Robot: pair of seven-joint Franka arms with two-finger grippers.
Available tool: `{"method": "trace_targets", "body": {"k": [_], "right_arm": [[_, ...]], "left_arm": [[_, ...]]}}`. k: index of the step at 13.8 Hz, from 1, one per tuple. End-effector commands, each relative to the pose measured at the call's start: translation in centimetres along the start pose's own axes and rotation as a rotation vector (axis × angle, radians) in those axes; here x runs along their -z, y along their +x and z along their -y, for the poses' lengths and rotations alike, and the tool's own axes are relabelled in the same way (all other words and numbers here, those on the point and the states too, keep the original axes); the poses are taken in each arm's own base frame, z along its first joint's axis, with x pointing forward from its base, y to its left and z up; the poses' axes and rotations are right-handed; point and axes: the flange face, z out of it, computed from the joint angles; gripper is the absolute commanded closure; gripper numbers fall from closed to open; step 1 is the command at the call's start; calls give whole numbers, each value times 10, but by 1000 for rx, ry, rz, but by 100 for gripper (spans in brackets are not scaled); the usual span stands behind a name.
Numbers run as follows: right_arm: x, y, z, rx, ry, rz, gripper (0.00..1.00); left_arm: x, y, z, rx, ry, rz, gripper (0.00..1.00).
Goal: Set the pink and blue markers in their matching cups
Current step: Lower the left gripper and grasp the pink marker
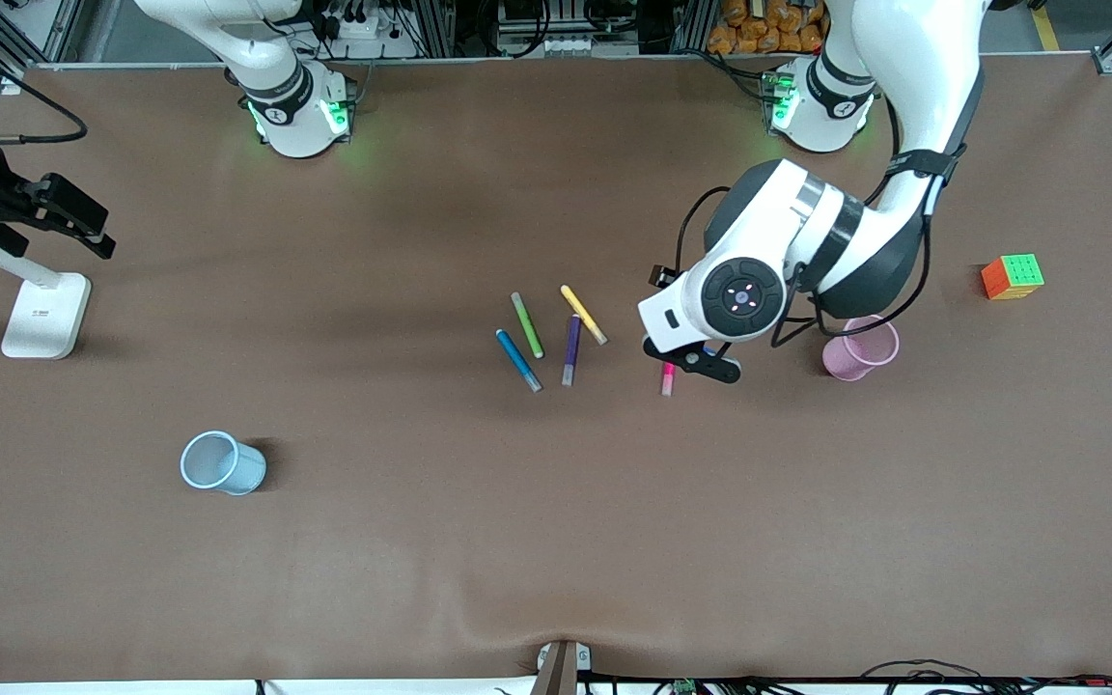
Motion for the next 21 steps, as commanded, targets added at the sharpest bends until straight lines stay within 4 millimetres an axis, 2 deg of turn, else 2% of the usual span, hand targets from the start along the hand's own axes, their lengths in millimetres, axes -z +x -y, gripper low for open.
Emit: {"method": "trace_targets", "body": {"k": [1, 2, 4, 5, 8, 10, 12, 13, 14, 15, 18, 21], "right_arm": [[1, -2, 2, -8, -14, -1, 0], [1, -2, 1, -10, -15, -1, 0], [-4, 0, 9, 7, -20, 7, 0], [-5, 1, 11, 6, -21, 4, 0], [-6, 1, 15, 13, -15, 8, 0], [-23, 6, 32, 54, -23, 42, 0], [-25, 6, 38, 60, -22, 49, 0], [-28, 6, 43, 74, -24, 56, 0], [-44, 11, 49, 88, -27, 88, 0], [-49, 10, 52, 91, -29, 108, 0], [-54, 5, 85, 153, -29, 121, 0], [-75, 8, 116, 201, -28, 143, 0]], "left_arm": [[-15, 10, -11, -8, 32, 16, 0], [-28, 16, -13, 6, 38, 36, 0], [-35, 25, 0, 98, 19, 31, 0], [-40, 30, -5, 116, 13, 15, 0], [-72, 58, -4, 187, -1, -10, 0], [-93, 74, 5, 217, -4, -15, 0], [-112, 81, 9, 210, 2, 10, 0], [-114, 82, 9, 205, 3, 13, 0], [-118, 83, 13, 197, 5, 18, 0], [-120, 86, 21, 178, 9, 21, 0], [-135, 94, 32, 152, -5, 35, 0], [-152, 109, 32, 181, -27, -4, 7]]}}
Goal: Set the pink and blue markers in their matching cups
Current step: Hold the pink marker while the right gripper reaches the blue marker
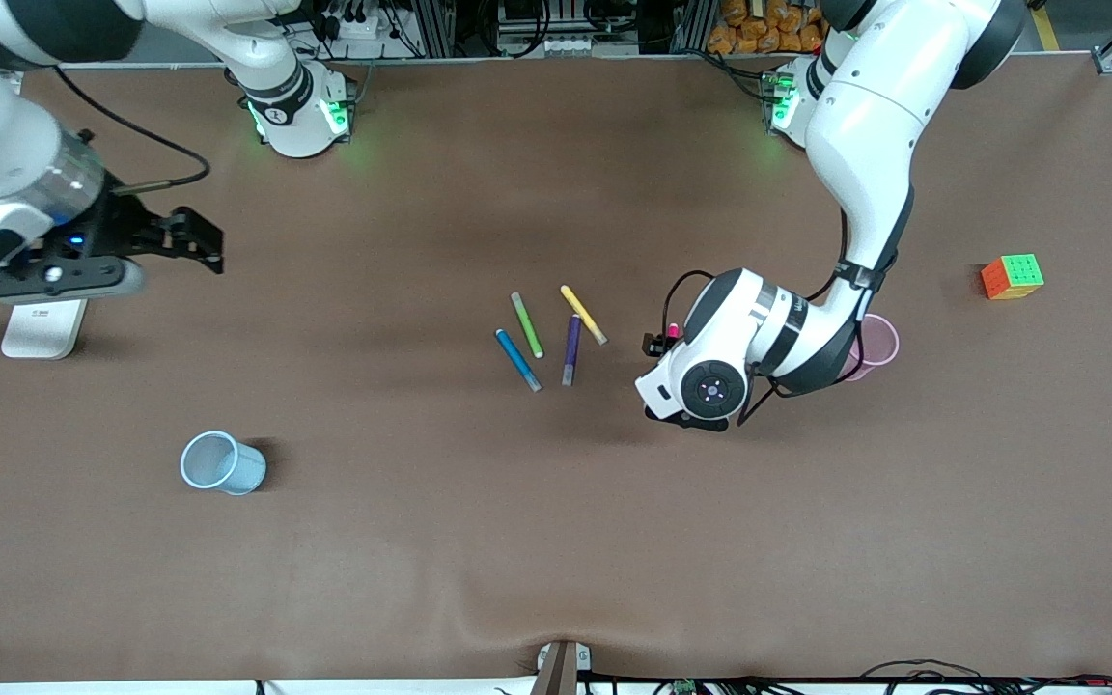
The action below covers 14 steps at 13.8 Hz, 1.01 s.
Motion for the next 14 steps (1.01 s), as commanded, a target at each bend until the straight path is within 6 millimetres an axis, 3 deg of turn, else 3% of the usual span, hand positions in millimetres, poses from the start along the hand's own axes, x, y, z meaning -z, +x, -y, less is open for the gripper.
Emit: {"method": "trace_targets", "body": {"k": [1, 4, 7, 14], "right_arm": [[-18, 13, 23, 36, -19, 28, 0], [-49, 28, 49, 78, -25, 79, 0], [-89, 40, 103, 157, -23, 79, 0], [-202, 66, 181, 247, -15, 49, 0]], "left_arm": [[-11, 17, -3, 24, -17, -49, 10], [-20, 30, -2, 46, -20, -66, 17], [-25, 29, -13, 54, -5, -69, 23], [-33, 33, -14, 69, -16, -72, 46]]}}
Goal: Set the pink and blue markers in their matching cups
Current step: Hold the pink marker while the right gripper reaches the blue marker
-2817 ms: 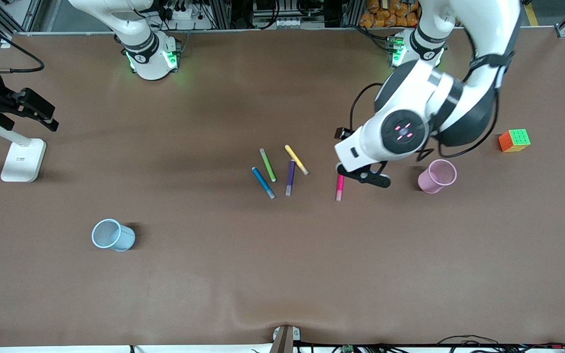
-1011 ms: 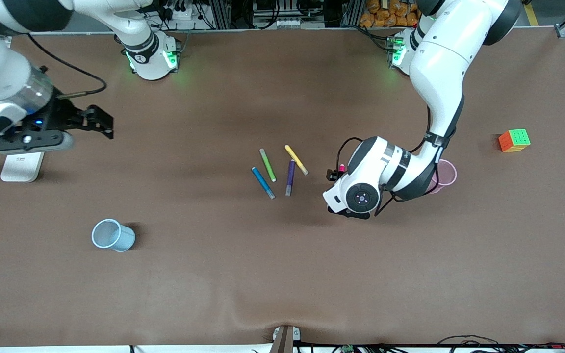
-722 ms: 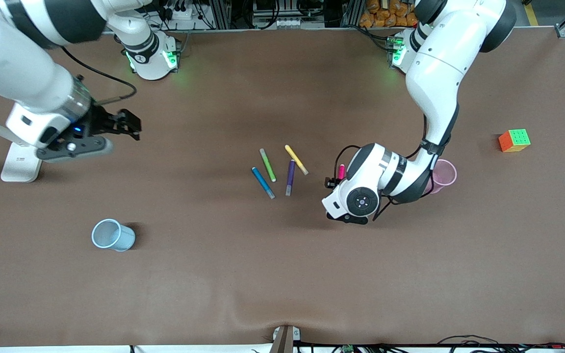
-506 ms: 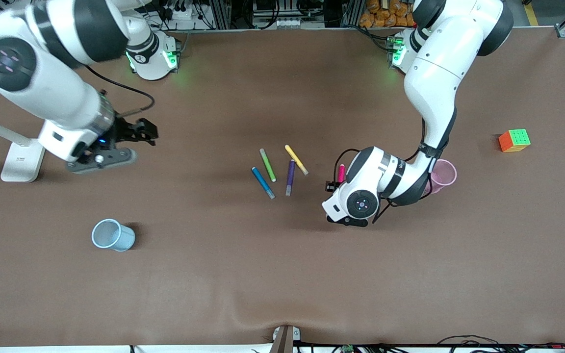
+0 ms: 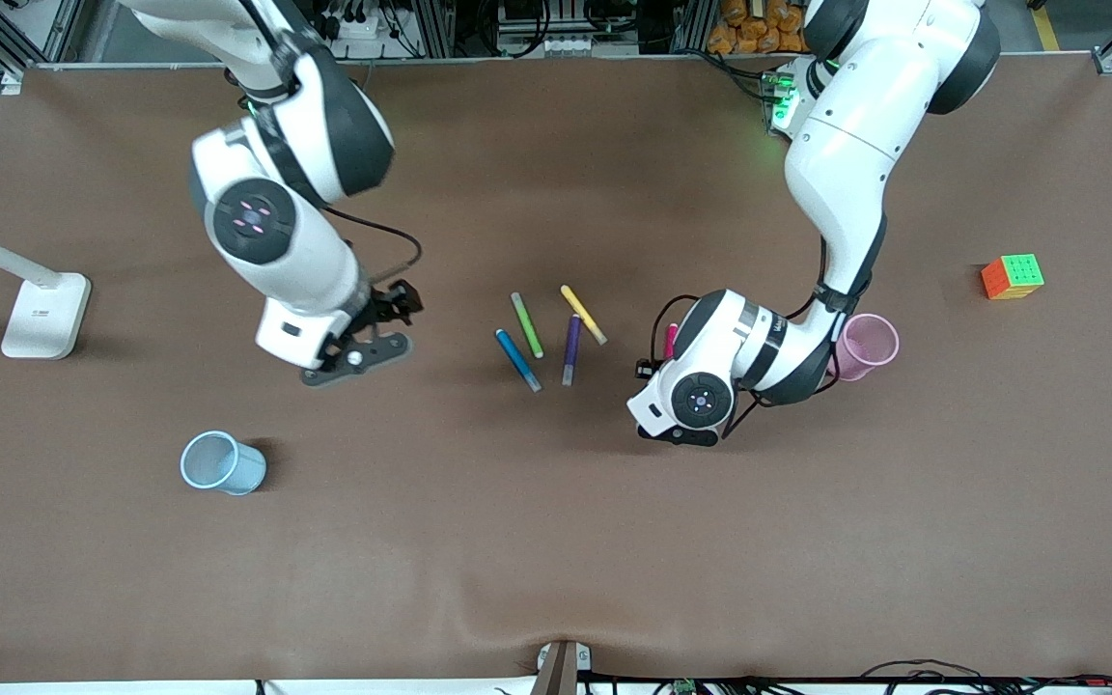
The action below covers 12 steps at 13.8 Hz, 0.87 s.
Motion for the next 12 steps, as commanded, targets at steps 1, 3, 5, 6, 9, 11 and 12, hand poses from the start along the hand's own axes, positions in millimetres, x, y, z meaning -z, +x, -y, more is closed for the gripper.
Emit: {"method": "trace_targets", "body": {"k": [1, 3, 5, 6, 9, 11, 12], "right_arm": [[-39, 15, 21, 13, -1, -21, 0], [-66, 20, 46, 34, 17, -41, 0], [-96, 26, 69, 8, 24, -54, 0], [-112, 29, 80, 19, 24, -61, 0], [-158, 34, 105, 52, 23, -72, 0], [-175, 34, 118, 70, 23, -85, 0], [-181, 34, 123, 69, 24, -91, 0]], "left_arm": [[1, 5, -5, 12, -8, -10, 46], [0, 4, -7, 11, -13, -5, 48], [-1, 3, -8, 3, -14, -1, 50], [-1, 3, -8, 0, -16, 0, 53], [-3, 1, -9, -25, -33, 16, 66], [-3, 1, -10, -45, -33, 14, 91], [-4, 1, -10, -53, -28, 14, 100]]}}
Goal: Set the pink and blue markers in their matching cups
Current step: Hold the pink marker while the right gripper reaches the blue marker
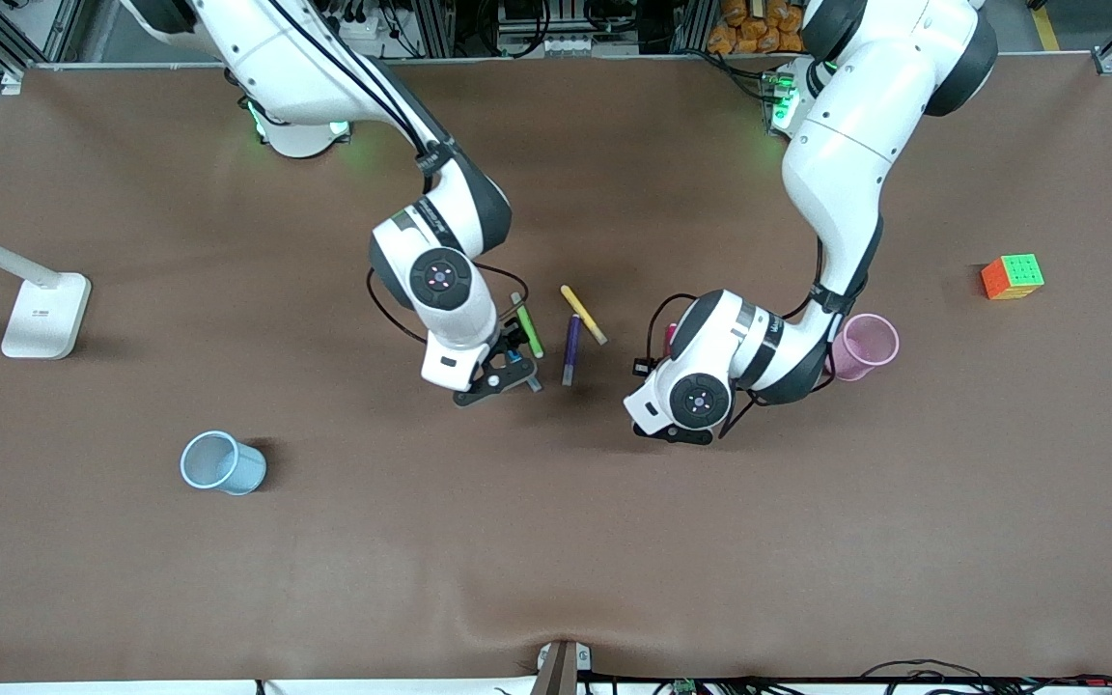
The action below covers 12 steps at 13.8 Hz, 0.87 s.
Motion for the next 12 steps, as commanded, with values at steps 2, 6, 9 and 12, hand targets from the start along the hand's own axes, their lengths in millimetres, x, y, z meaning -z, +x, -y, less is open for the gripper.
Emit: {"method": "trace_targets", "body": {"k": [2, 6, 9, 12], "right_arm": [[-17, 3, 21, -19, 3, -33, 0], [-38, 5, 24, -41, 11, -56, 0], [-54, 10, 24, -71, 21, -92, 0], [-57, 14, 24, -98, 23, -96, 0]], "left_arm": [[-13, 0, -13, -52, 15, 4, 100], [10, -5, -20, -45, 31, -43, 100], [65, -18, -23, -49, 23, -117, 100], [120, -31, -12, 3, 10, -198, 100]]}}
